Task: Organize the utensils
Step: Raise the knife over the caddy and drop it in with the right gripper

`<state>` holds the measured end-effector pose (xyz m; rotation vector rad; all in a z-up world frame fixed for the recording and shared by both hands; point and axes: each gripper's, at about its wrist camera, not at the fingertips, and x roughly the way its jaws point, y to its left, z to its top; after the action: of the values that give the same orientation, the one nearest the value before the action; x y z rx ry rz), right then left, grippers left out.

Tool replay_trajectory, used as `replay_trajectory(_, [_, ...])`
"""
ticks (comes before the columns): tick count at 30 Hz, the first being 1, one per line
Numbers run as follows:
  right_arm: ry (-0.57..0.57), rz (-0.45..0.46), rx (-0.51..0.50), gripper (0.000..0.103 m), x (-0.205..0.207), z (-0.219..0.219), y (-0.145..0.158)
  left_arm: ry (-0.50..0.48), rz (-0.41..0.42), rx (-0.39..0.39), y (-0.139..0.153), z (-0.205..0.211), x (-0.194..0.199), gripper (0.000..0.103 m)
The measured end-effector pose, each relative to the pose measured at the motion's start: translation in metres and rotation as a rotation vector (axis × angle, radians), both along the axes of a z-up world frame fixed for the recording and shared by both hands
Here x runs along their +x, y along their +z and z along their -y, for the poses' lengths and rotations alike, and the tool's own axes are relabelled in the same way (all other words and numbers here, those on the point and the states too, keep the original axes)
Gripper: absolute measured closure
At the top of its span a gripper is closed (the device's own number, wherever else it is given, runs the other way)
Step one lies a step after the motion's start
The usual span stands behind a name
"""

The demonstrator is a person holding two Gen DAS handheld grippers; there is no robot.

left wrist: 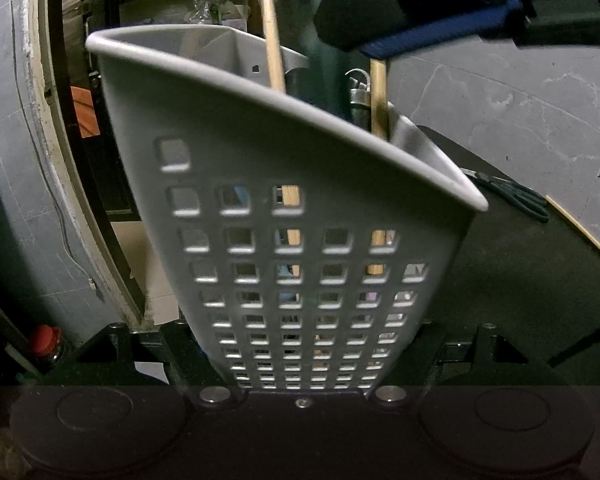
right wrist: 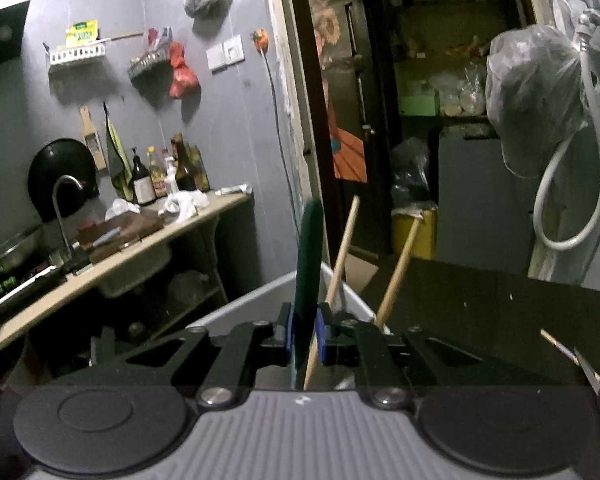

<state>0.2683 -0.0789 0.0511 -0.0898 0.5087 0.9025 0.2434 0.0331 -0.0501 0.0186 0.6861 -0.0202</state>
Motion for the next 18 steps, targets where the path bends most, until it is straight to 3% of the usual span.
replay_trajectory(2, [-0.002, -0.012, -0.003, 0.072, -0.002, 0.002, -0.003, 0.0, 0.0, 0.001, 0.0, 0.001, 0.002, 0.026])
replay_trajectory(4, [-0.015, -0.01, 0.0, 0.044, -0.005, 0.006, -0.003, 0.0, 0.0, 0.002, 0.0, 0.001, 0.003, 0.027])
replay_trajectory(6, [-0.03, 0.002, 0.018, 0.042, -0.009, 0.014, 0.001, 0.0, -0.001, 0.001, 0.0, 0.001, 0.004, 0.027])
replay_trajectory(8, [-0.065, 0.007, 0.04, 0.031, -0.01, 0.025, 0.005, 0.0, -0.001, 0.001, 0.0, 0.001, 0.004, 0.026])
replay_trajectory(10, [-0.124, 0.023, 0.051, 0.012, -0.013, 0.039, 0.006, 0.0, -0.002, 0.0, 0.0, 0.001, 0.005, 0.026])
replay_trajectory(12, [-0.192, 0.035, 0.045, 0.002, -0.017, 0.055, 0.005, 0.0, -0.002, 0.001, 0.0, 0.001, 0.005, 0.026])
replay_trajectory(18, [-0.434, -0.063, -0.019, 0.0, -0.012, 0.107, -0.03, -0.004, -0.005, 0.004, 0.0, 0.001, 0.005, 0.027])
